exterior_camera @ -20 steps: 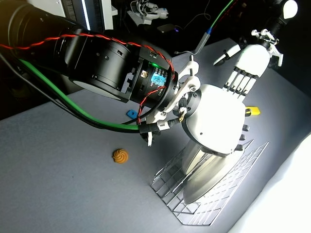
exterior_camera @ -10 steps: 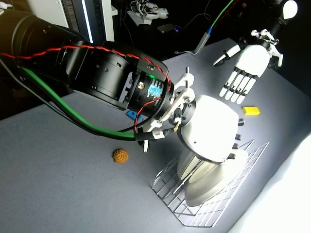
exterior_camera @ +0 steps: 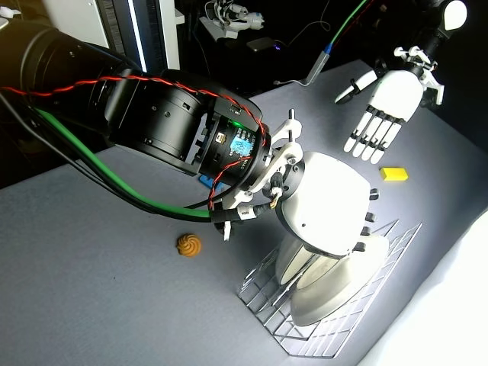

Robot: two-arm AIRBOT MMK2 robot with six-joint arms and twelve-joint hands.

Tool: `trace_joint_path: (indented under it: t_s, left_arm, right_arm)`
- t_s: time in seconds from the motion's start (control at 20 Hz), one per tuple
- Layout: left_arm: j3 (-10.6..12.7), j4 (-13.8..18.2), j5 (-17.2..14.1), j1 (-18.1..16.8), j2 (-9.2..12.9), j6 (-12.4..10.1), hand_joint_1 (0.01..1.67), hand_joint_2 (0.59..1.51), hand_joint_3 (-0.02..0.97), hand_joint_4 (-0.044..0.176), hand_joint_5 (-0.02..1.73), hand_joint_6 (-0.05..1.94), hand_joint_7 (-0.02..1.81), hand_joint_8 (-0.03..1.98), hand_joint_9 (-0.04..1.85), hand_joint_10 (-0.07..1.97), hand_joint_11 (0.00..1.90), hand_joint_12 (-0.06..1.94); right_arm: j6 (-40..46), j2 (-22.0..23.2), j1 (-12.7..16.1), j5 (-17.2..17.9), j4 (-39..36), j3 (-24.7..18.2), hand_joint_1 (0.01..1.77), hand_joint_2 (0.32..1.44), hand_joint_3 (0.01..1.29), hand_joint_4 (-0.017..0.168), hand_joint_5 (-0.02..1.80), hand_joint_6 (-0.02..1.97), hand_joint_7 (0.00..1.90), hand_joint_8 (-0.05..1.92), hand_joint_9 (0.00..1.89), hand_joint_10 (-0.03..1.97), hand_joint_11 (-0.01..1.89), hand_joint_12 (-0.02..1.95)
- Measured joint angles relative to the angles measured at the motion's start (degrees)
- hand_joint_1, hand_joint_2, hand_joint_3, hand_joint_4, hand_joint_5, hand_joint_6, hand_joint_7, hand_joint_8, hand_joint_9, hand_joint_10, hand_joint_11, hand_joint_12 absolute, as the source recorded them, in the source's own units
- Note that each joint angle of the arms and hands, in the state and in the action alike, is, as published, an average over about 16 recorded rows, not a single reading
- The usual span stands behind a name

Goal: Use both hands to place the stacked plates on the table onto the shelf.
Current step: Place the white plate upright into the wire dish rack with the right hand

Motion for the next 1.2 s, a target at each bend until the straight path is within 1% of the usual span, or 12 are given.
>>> trace_joint_path:
  t_s: [0.2, 0.35, 0.45, 0.5, 0.65, 0.85, 0.95, 1.1, 1.2]
  left_arm:
    - [0.00, 0.05, 0.00, 0.01, 0.00, 0.02, 0.02, 1.114, 0.011, 0.002, 0.02, 0.01, 0.02, 0.00, 0.02, 0.01, 0.02, 0.01]
    - [0.00, 0.06, 0.00, 0.01, 0.00, 0.04, 0.02, 1.114, 0.010, 0.002, 0.02, 0.01, 0.01, 0.00, 0.02, 0.01, 0.02, 0.01]
    - [0.01, 0.06, 0.00, 0.01, -0.02, 0.07, 0.02, 1.114, 0.011, 0.002, 0.02, 0.01, 0.01, 0.00, 0.02, 0.01, 0.02, 0.01]
    - [0.02, 0.06, 0.00, 0.01, -0.03, 0.08, 0.02, 1.115, 0.011, 0.002, 0.02, 0.01, 0.01, 0.00, 0.02, 0.01, 0.02, 0.01]
    - [0.04, 0.06, 0.00, 0.02, -0.06, 0.12, 0.02, 1.114, 0.011, 0.002, 0.02, 0.01, 0.01, 0.00, 0.02, 0.01, 0.02, 0.01]
    - [0.07, 0.06, 0.00, 0.02, -0.11, 0.17, 0.02, 1.115, 0.011, 0.002, 0.02, 0.01, 0.02, 0.00, 0.02, 0.01, 0.02, 0.01]
    - [0.08, 0.07, 0.00, 0.02, -0.14, 0.19, 0.02, 1.114, 0.012, 0.002, 0.02, 0.01, 0.01, 0.00, 0.02, 0.01, 0.02, 0.01]
    - [0.10, 0.07, 0.00, 0.02, -0.18, 0.21, 0.02, 1.111, 0.012, 0.002, 0.02, 0.01, 0.02, 0.00, 0.02, 0.01, 0.02, 0.01]
    - [0.11, 0.07, 0.00, 0.02, -0.19, 0.22, 0.02, 1.110, 0.012, 0.002, 0.02, 0.01, 0.02, 0.00, 0.02, 0.01, 0.02, 0.01]
  right_arm:
    - [-0.02, -0.03, -0.10, 0.03, -0.01, 0.00, 1.30, 1.00, 0.02, -0.007, 0.96, 0.82, 1.06, 0.89, 1.11, 0.89, 0.94, 1.21]
    - [-0.05, -0.03, -0.09, -0.02, -0.04, 0.00, 1.29, 1.00, 0.02, -0.007, 0.93, 0.90, 1.04, 0.88, 1.08, 0.83, 0.91, 1.23]
    - [-0.06, -0.03, -0.08, -0.04, -0.06, 0.00, 1.28, 1.01, 0.02, -0.007, 0.91, 0.93, 1.03, 0.80, 1.05, 0.81, 0.87, 1.24]
    - [-0.07, -0.03, -0.07, -0.04, -0.07, 0.00, 1.26, 1.02, 0.02, -0.007, 0.89, 0.91, 1.02, 0.76, 1.04, 0.78, 0.85, 1.24]
    - [-0.08, -0.03, -0.01, -0.02, -0.06, 0.00, 1.22, 1.03, 0.02, -0.007, 0.88, 0.76, 1.02, 0.62, 1.00, 0.67, 0.79, 1.25]
    - [-0.10, -0.03, 0.14, 0.09, -0.06, 0.00, 1.16, 1.06, 0.02, -0.006, 0.85, 0.59, 1.00, 0.43, 0.92, 0.62, 0.69, 1.29]
    - [-0.10, -0.03, 0.33, 0.09, -0.05, 0.00, 1.13, 1.07, 0.02, -0.006, 0.85, 0.49, 0.99, 0.32, 0.89, 0.56, 0.64, 1.30]
    - [-0.10, 0.05, 0.85, 0.04, -0.03, 0.00, 1.10, 1.08, 0.02, -0.005, 0.86, 0.30, 1.00, 0.14, 0.86, 0.54, 0.58, 1.31]
    - [-0.09, 0.23, 1.39, -0.08, -0.01, -0.01, 1.08, 1.09, 0.02, -0.004, 0.87, 0.16, 1.01, 0.10, 0.85, 0.53, 0.55, 1.31]
